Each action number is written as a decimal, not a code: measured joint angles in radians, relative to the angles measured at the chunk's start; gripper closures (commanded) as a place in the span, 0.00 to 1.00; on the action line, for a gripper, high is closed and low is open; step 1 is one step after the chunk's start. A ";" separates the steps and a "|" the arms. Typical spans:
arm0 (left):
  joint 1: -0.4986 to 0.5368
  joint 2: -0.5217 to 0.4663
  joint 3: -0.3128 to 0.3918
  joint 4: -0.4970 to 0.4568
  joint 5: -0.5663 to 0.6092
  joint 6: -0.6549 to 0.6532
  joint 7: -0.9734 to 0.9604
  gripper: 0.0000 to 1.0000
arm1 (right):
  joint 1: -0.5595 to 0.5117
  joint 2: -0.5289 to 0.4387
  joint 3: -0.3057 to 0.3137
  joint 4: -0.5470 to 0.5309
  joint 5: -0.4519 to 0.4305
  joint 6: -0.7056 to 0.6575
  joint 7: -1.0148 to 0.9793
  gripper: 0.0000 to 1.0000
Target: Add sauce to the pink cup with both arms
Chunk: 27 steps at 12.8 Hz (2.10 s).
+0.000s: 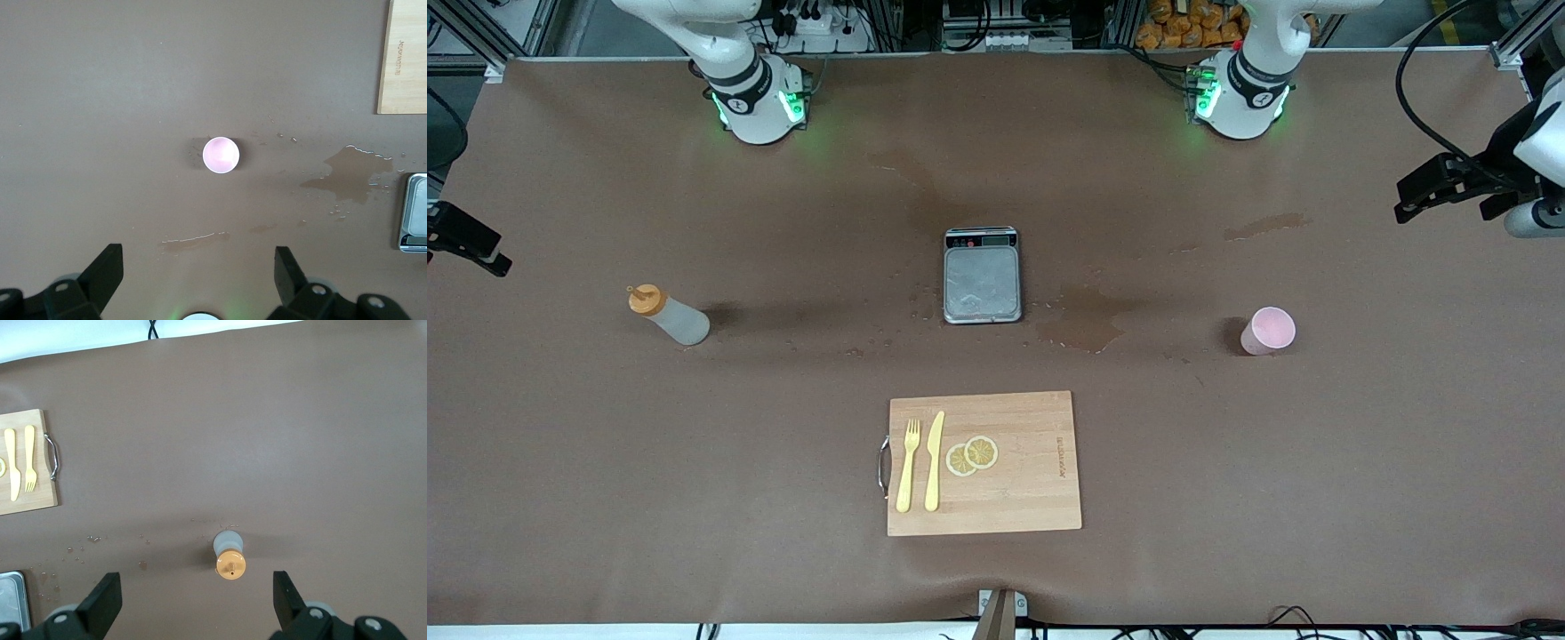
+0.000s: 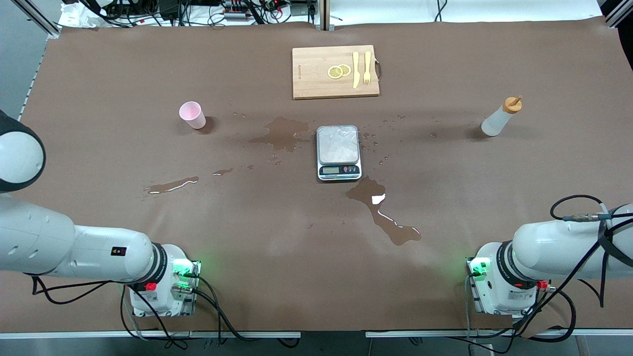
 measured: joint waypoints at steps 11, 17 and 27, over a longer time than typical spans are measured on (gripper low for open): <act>-0.005 -0.005 0.004 -0.028 0.000 -0.038 -0.033 0.00 | -0.004 0.013 -0.003 0.001 0.000 -0.003 0.001 0.00; -0.009 0.026 -0.009 -0.200 0.000 0.205 -0.047 0.00 | -0.098 0.167 -0.008 0.000 0.001 0.003 0.005 0.00; -0.005 0.024 -0.012 -0.579 0.000 0.600 -0.053 0.00 | -0.281 0.414 -0.011 0.032 0.169 0.011 0.091 0.00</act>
